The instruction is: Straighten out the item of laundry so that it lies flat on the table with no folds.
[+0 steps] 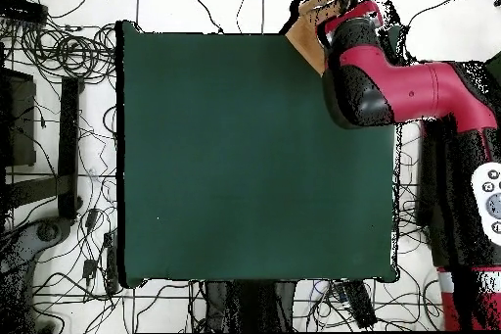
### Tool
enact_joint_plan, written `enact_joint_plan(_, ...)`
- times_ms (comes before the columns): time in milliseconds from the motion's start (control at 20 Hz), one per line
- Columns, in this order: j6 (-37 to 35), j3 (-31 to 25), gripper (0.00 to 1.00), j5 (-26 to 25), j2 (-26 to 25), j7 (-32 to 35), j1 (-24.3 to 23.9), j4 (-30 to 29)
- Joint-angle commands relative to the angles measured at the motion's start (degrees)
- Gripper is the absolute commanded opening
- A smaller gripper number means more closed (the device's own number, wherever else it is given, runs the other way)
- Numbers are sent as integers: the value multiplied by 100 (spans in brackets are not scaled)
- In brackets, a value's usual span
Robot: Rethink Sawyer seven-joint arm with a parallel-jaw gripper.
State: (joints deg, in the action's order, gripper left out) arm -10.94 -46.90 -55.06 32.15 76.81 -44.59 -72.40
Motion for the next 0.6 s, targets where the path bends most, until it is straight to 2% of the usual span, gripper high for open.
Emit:
enact_joint_plan(50,-809,-676,0,-355,-441,-2181,16,-413)
enact_joint_plan(200,-889,-915,0,-376,-664,-2618,-154,-297)
enact_joint_plan(600,-1216,-1937,0,-189,-1398,-4464,-802,128)
